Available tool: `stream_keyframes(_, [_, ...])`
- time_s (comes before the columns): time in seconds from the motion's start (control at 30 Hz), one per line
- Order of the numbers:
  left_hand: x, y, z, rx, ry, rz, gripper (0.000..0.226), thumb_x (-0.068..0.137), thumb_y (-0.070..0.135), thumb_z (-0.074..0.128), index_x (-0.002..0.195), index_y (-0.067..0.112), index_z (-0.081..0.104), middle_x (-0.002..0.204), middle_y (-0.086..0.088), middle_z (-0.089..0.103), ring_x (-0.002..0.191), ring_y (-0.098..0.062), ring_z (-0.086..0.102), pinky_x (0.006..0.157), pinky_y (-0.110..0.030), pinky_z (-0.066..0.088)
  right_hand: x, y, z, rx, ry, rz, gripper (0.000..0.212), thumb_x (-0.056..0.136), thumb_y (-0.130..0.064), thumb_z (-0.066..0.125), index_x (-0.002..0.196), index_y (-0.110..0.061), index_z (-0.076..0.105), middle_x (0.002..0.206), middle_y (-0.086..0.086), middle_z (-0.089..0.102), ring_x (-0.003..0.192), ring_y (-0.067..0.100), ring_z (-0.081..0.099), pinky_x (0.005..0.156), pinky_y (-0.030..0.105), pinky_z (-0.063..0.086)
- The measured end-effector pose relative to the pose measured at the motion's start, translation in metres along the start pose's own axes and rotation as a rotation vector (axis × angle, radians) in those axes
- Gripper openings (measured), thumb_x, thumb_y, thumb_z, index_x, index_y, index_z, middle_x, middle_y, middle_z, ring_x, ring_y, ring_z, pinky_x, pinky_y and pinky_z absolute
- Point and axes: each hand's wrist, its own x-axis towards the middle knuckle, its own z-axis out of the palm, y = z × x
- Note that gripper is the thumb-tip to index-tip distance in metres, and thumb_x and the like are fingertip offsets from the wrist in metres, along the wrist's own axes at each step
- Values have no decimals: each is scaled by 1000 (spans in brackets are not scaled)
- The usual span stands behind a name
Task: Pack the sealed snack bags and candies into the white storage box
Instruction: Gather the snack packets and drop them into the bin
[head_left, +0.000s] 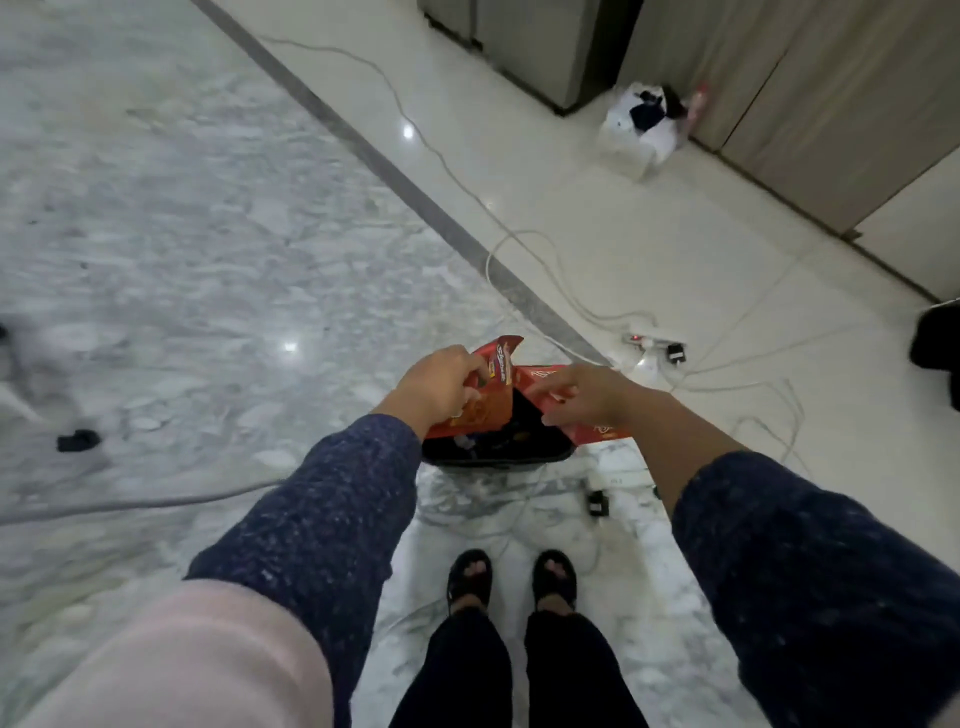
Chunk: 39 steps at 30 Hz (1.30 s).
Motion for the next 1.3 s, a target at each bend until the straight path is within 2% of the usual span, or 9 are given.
stream_keyframes(0.2, [75, -51, 79, -3, -68, -74, 32, 88, 23, 63, 120, 21, 59, 119, -9, 53, 111, -28, 52, 91, -36, 42, 104, 52, 48, -2, -164, 45, 52, 81, -30, 68, 128, -45, 54, 136, -2, 50, 124, 21, 47, 102, 32, 38])
stream_keyframes(0.33, [116, -72, 123, -50, -102, -105, 34, 88, 25, 62, 122, 22, 60, 122, -9, 56, 116, -27, 52, 97, -35, 41, 156, 74, 67, -11, -170, 70, 73, 82, -37, 66, 143, -47, 27, 146, 1, 41, 129, 25, 44, 102, 33, 36])
stream_keyframes(0.4, [129, -79, 136, -67, -104, -132, 42, 89, 29, 61, 130, 24, 55, 137, -9, 48, 130, -27, 43, 107, -36, 35, 173, 77, 68, -41, -145, 64, 81, 82, -42, 66, 148, -43, 19, 153, 4, 32, 135, 27, 38, 107, 36, 35])
stream_keyframes(0.5, [130, -78, 137, -43, -153, -188, 60, 91, 36, 58, 145, 24, 35, 156, -8, 23, 143, -26, 25, 113, -37, 26, 178, 73, 61, -72, -114, 21, 80, 82, -43, 65, 149, -31, 23, 153, 8, 32, 137, 27, 37, 110, 40, 35])
stream_keyframes(0.6, [121, -61, 113, -9, -167, -205, 66, 91, 38, 57, 146, 17, 30, 149, -9, 32, 134, -27, 36, 109, -38, 34, 157, 62, 40, -124, -95, -1, 73, 83, -41, 64, 146, -21, 33, 146, 10, 40, 131, 28, 43, 105, 40, 40])
stream_keyframes(0.73, [102, -19, 50, 59, -154, -194, 64, 93, 38, 54, 146, 12, 28, 150, -10, 29, 135, -28, 35, 109, -38, 35, 107, 44, -10, -210, -90, 46, 74, 86, -45, 60, 147, -19, 30, 154, 9, 27, 142, 27, 28, 112, 40, 31])
stream_keyframes(0.8, [91, 7, 11, 94, -132, -165, 63, 94, 37, 53, 146, 11, 28, 149, -11, 31, 135, -29, 36, 108, -38, 34, 77, 31, -42, -243, -53, 54, 70, 87, -44, 59, 145, -16, 33, 153, 10, 29, 140, 28, 30, 111, 39, 32])
stream_keyframes(1.07, [50, 117, -136, 219, 108, -40, 51, 94, 37, 51, 135, 9, 43, 138, -10, 44, 124, -28, 46, 101, -41, 43, -55, -14, -171, -289, 226, 95, 59, 90, -37, 56, 139, -8, 42, 145, 10, 44, 133, 27, 40, 107, 34, 37])
stream_keyframes(1.3, [26, 200, -213, 337, 296, 158, 48, 92, 41, 52, 127, 9, 50, 129, -11, 51, 118, -27, 50, 96, -38, 44, -164, -29, -227, -236, 526, 248, 57, 89, -39, 55, 135, -6, 48, 139, 11, 51, 128, 28, 46, 103, 35, 40])
